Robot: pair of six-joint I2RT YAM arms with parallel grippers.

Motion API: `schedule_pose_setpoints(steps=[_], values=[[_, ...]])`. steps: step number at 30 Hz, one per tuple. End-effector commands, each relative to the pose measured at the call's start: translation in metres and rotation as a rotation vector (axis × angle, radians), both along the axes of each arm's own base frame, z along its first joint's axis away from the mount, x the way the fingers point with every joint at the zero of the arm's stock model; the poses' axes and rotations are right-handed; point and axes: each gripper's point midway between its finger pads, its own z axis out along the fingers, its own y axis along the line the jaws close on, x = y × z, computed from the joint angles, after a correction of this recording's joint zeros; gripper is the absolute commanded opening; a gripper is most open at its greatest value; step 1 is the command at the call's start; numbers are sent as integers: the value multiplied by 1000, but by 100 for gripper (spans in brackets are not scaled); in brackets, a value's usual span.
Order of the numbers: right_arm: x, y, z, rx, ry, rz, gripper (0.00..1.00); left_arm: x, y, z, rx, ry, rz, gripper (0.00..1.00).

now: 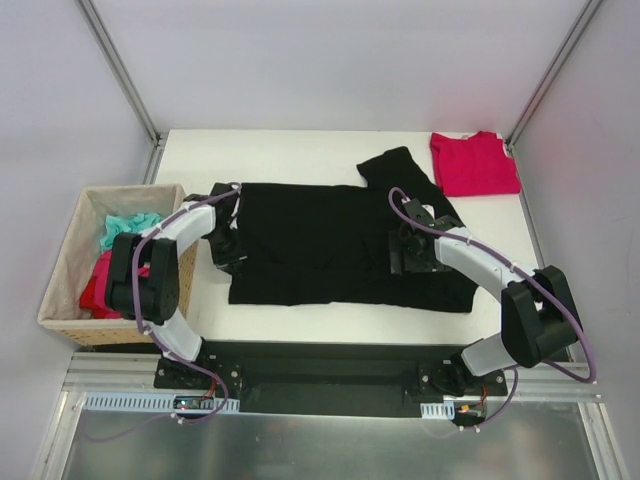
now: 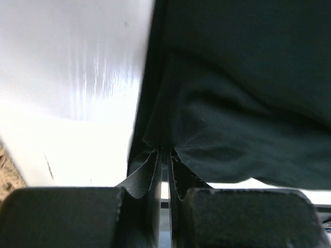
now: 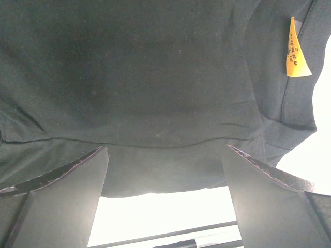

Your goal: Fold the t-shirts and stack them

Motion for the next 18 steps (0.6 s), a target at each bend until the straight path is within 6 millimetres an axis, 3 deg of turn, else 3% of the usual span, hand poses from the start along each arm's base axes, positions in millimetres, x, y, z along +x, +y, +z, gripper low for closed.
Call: schedule_pose_setpoints(steps=[1, 8, 18], values=[[-1, 1, 9, 15, -35, -5, 95, -1, -4, 43, 2, -162, -27, 0], [0, 5, 13, 5, -44, 13, 95, -5, -2, 89, 2, -376, -56, 0], [-3, 13, 18, -17, -57, 45, 95, -22, -3, 90, -33, -406, -75, 1]])
